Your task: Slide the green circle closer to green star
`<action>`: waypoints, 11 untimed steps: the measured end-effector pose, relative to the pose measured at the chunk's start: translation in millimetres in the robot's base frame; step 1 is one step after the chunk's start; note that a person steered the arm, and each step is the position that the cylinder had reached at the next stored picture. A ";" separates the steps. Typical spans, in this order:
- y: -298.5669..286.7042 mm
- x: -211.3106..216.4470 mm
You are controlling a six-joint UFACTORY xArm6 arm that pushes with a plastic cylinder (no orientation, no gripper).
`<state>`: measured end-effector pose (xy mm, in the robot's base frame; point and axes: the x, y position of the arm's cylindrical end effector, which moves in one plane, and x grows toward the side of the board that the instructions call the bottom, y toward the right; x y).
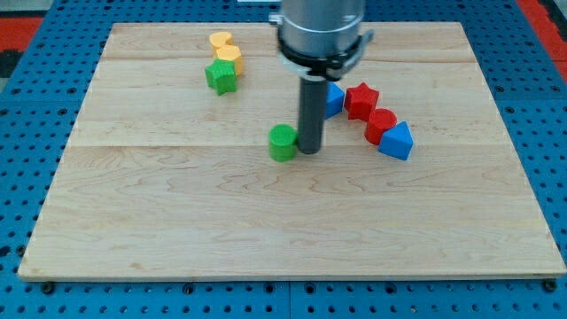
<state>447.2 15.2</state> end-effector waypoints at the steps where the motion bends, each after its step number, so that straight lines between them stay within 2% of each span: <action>1: -31.6 -2.1; 2: -34.9 6.4; 3: -56.7 71.0; 5: -57.3 73.0; 8: -48.1 8.0; 9: -53.4 -31.2; 10: -53.4 -46.4; 11: -48.4 -21.3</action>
